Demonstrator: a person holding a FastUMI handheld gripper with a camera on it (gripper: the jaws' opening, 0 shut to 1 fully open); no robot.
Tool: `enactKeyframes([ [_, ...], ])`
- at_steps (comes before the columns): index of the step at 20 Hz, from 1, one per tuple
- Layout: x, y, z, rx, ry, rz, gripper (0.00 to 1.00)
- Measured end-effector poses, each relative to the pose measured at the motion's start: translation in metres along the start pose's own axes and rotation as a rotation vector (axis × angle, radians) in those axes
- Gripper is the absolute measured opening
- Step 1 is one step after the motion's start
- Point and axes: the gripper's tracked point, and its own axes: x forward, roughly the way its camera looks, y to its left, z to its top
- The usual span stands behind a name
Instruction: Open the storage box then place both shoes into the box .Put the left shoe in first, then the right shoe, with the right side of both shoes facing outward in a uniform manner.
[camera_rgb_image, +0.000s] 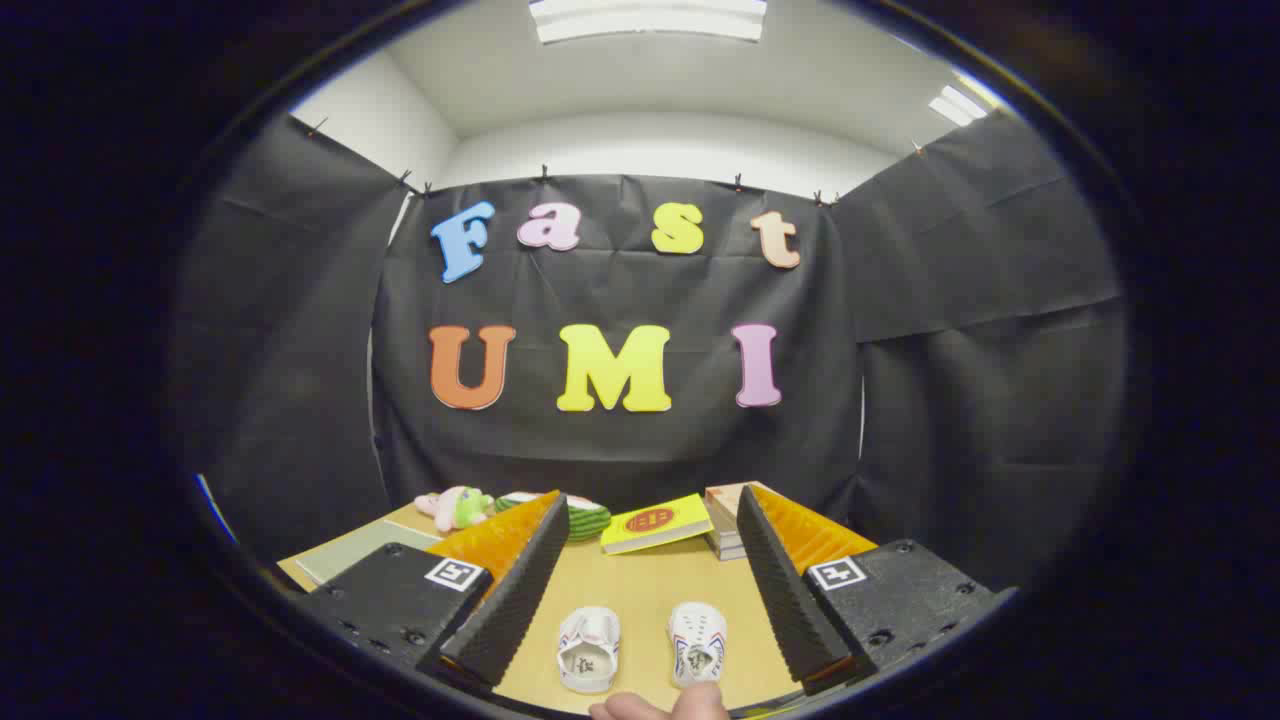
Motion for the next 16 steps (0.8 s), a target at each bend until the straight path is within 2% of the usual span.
enactKeyframes([
  [16, 0.0001, 0.0097, 0.0040, -0.001, 0.004, 0.011, 1.00],
])
